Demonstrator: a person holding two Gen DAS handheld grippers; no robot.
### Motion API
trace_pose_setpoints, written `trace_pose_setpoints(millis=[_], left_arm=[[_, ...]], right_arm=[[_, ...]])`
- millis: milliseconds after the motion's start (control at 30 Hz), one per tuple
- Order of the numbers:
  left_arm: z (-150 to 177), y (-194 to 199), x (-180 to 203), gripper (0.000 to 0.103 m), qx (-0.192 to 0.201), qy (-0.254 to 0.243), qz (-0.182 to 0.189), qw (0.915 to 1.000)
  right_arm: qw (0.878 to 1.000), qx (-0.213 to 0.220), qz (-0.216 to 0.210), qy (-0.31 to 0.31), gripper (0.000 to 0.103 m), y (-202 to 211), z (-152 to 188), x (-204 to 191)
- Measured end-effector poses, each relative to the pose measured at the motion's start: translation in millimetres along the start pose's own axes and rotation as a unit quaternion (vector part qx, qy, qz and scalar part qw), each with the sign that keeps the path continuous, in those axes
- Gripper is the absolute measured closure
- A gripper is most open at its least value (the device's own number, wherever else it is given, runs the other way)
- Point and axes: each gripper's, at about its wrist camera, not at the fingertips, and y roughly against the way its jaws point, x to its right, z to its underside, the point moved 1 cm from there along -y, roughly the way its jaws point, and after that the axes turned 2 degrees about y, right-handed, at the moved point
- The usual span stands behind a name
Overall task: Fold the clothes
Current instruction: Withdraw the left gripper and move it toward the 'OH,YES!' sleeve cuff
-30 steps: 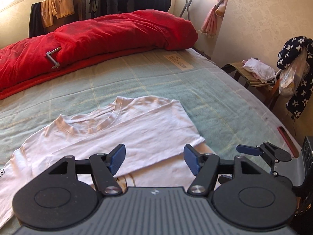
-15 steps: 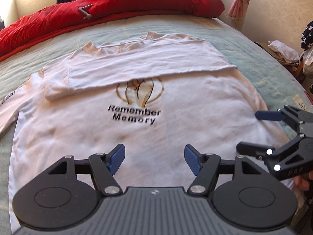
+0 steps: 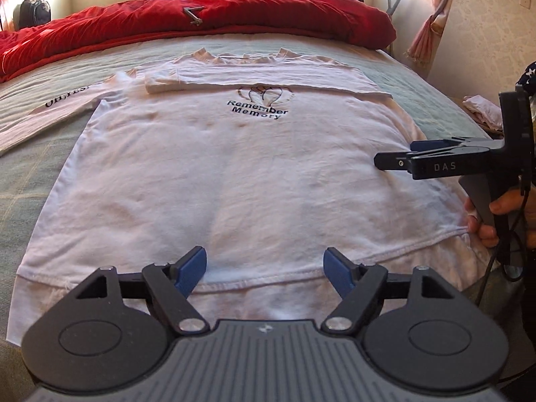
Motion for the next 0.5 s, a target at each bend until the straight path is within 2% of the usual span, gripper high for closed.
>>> trace_pose_setpoints(millis=[267,367,500], left_arm=[[-38.8,-20.0,-37.9,0.026,0.024,0.041,-0.048,0.9977],[-29.6,-25.6,-50.4,0.026,0.006,0.075,-0.061,0.9953],[-8.8,-13.1,-56.9,0.026,0.019,0.101,-0.046,0.9936]], right_arm=[[1.0,0.004,0.003,0.006,0.0,0.2,1.4,-1.7],[1.0,0.004,0.005,0.008,0.0,0.0,1.4,-2.0],[1.0,0.003,0.007,0.008,0.0,0.0,0.8,-2.6]])
